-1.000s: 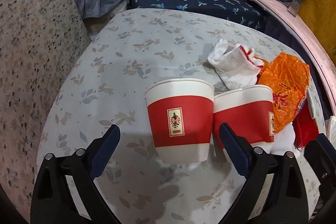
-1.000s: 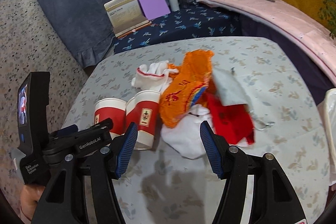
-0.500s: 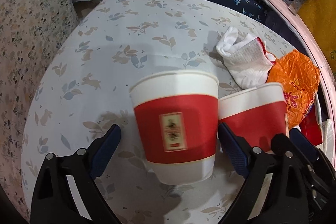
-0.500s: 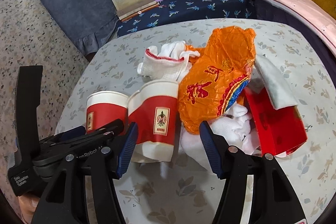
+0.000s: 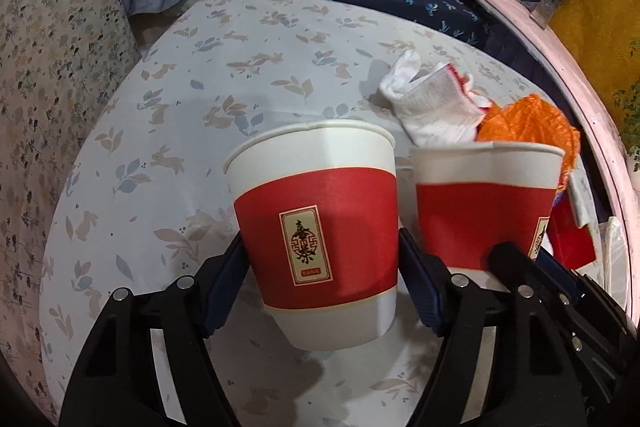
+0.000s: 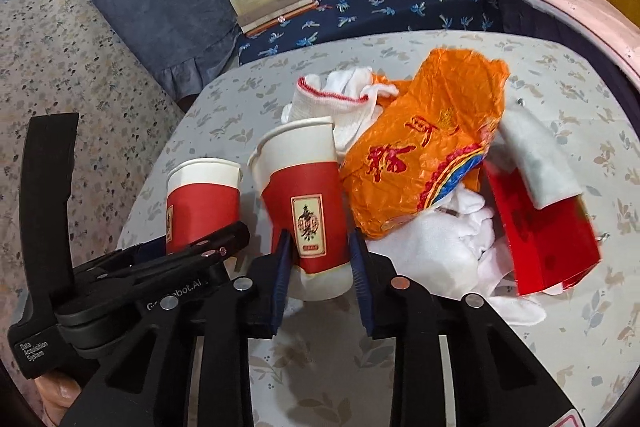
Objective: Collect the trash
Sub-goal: 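Grasp one red-and-white cup with each gripper and lift them, then carry both red-and-white cups over the bin and open both grippers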
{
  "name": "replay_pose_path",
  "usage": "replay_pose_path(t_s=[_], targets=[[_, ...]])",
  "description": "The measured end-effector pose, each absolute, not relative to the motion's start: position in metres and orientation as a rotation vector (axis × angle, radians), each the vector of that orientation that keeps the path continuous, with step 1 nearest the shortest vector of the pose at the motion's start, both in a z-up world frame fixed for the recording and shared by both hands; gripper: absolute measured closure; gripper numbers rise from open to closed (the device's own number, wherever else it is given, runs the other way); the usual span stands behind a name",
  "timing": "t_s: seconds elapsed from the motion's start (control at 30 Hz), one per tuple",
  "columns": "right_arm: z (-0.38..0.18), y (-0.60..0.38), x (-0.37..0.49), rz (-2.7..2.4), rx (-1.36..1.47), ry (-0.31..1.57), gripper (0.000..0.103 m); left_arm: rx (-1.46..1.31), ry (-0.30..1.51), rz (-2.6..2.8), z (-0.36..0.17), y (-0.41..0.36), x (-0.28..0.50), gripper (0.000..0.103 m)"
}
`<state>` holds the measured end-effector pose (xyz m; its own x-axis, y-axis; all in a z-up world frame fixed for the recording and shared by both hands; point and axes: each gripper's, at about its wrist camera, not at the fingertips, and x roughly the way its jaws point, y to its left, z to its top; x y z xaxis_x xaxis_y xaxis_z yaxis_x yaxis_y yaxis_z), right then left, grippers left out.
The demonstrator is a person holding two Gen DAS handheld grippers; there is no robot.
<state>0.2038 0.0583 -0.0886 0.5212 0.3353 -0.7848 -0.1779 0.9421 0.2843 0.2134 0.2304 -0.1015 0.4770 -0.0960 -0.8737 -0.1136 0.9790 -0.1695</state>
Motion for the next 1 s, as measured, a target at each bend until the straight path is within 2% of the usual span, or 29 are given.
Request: replay_pose_path(t_s=[0.4, 1.0], targets=[[-0.026, 0.022, 0.180, 0.238, 0.181, 0.821, 0.076, -0.207, 0.964, -0.076, -0.040, 0.187, 0.201, 0.034], [0.036, -0.136, 0.123, -0.003, 0.264, 0.654, 0.076, -0.099, 0.874, -0.282, 0.020, 0.048, 0.178, 0.034]])
